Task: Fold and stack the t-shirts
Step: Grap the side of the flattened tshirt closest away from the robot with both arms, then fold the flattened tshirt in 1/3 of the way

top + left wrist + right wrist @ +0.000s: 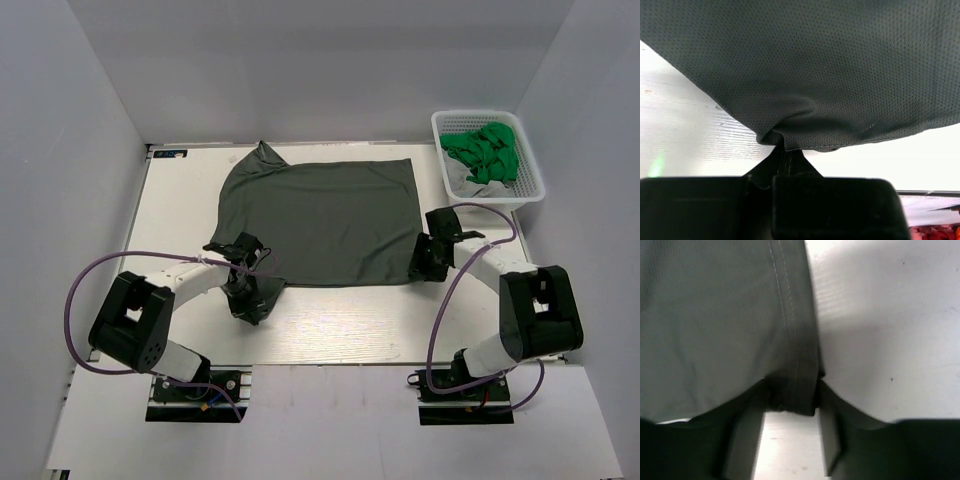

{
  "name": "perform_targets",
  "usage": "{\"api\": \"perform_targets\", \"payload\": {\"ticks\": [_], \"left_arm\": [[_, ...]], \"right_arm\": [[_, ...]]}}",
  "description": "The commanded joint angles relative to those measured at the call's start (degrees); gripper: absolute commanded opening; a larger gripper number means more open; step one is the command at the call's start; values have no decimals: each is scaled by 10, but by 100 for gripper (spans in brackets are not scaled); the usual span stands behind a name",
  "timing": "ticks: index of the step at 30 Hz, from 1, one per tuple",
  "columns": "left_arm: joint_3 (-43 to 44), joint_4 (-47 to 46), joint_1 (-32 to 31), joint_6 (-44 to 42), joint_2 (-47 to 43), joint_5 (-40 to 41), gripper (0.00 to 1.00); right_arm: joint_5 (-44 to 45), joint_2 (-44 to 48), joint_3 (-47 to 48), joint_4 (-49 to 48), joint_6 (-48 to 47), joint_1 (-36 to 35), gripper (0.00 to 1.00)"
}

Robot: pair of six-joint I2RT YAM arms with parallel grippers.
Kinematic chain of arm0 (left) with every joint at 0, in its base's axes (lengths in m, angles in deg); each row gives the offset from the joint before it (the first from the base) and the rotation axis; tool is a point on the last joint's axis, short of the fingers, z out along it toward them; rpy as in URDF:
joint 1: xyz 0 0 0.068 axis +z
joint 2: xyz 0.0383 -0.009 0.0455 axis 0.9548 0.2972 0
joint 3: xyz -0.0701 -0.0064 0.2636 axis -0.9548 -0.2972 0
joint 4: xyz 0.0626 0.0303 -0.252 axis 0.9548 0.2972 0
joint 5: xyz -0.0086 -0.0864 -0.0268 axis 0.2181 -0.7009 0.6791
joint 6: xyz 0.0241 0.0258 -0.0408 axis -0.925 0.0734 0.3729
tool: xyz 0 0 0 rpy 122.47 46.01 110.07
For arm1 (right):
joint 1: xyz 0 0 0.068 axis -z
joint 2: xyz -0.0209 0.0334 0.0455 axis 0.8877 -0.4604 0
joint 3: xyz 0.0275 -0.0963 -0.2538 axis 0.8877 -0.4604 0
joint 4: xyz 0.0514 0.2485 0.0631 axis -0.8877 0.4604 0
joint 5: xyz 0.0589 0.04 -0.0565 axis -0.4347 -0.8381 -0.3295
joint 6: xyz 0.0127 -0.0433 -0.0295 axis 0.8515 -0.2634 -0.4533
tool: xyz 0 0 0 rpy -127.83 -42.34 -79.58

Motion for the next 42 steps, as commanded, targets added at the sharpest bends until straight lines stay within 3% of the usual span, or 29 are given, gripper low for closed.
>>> {"api": "perform_targets", "payload": {"ticks": [1, 2, 3, 5, 8, 13, 20, 29, 42], "left_arm": [[13, -4, -2, 2, -16, 29, 0], [13, 4, -2, 2, -21, 29, 0], [13, 4, -2, 2, -27, 29, 0], [18, 22, -2, 2, -33, 35, 0], [18, 56, -2, 13, -33, 29, 0], [13, 102, -2, 24, -79, 2, 0], [3, 109, -2, -7, -105, -63, 0], [154, 105, 12, -36, -57, -20, 0], [399, 116, 39, -93, 106, 99, 0]], "right_arm": [[3, -14, -16, -36, 19, 3, 47], [3, -13, -22, -39, 18, 3, 39], [5, -13, -24, -41, 17, 3, 22], [10, -11, -29, -34, 12, 5, 11], [9, 2, -27, 5, 10, 4, 2], [-11, 60, -54, 89, 9, 2, 2], [-89, 129, -92, 114, 6, 0, 2], [-84, 84, 2, 130, -2, 2, 1], [-48, -38, 215, 212, -9, 6, 0]]}}
